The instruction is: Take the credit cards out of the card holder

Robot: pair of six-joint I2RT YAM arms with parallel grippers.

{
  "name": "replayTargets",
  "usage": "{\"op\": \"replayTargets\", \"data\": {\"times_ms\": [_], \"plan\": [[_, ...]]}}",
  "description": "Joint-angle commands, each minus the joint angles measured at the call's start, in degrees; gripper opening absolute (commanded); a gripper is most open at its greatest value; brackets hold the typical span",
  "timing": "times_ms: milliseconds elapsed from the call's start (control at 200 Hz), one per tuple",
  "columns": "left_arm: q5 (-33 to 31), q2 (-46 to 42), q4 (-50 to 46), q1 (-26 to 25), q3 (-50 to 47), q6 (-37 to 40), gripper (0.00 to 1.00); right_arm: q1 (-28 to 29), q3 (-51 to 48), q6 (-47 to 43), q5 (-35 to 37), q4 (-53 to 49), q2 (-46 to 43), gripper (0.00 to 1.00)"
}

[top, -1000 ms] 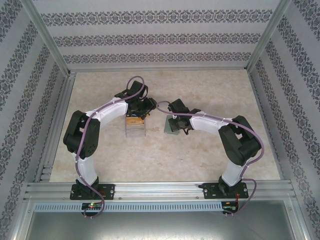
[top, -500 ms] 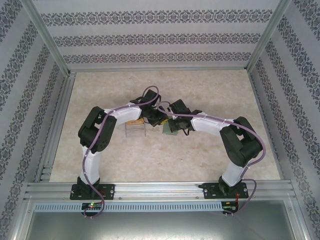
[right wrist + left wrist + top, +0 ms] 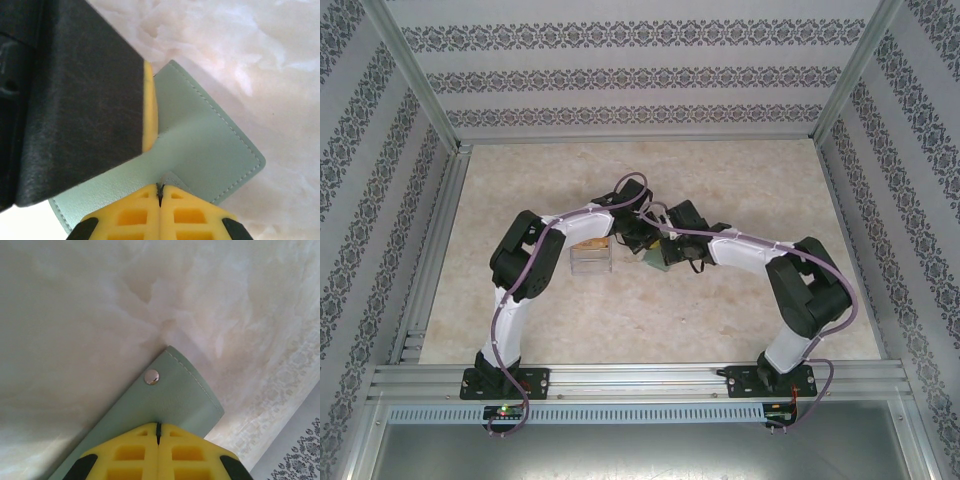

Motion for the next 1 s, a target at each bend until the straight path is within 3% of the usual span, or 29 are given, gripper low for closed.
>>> {"op": "replayTargets", "data": {"times_ms": [0, 475, 545, 660, 769, 994], "plan": [[-5.76, 5.5, -12.83, -1.13, -1.97, -1.1, 0.0, -2.75, -2.53, 3.4, -3.26, 1.62, -3.89, 0.0], [-5.5, 5.83, -10.84, -0.88, -0.18, 0.97, 0.0, -9.27, -9.19, 6.49, -5.68, 1.86, -11.64, 0.0], [-5.96, 3.11, -10.43, -0.7, 2.11, 2.9, 0.16, -9.27, -8.08, 7.05, -7.02, 1.25, -12.73, 0.0], [-7.56, -0.97, -12.92, 0.5, 7.29, 6.41, 0.52, -8.8, -5.32, 7.89, -8.97, 0.57, -13.54, 0.0], [-7.55, -4.74, -13.71, 2.81, 9.18, 8.02, 0.68, -7.29, -1.98, 8.56, -10.33, 0.09, -12.86, 0.0], [-11.17, -14.24, -15.02, 6.94, 5.83, 11.07, 0.7, -2.6, 6.13, 9.68, -12.33, -1.21, -10.43, 0.0]]}}
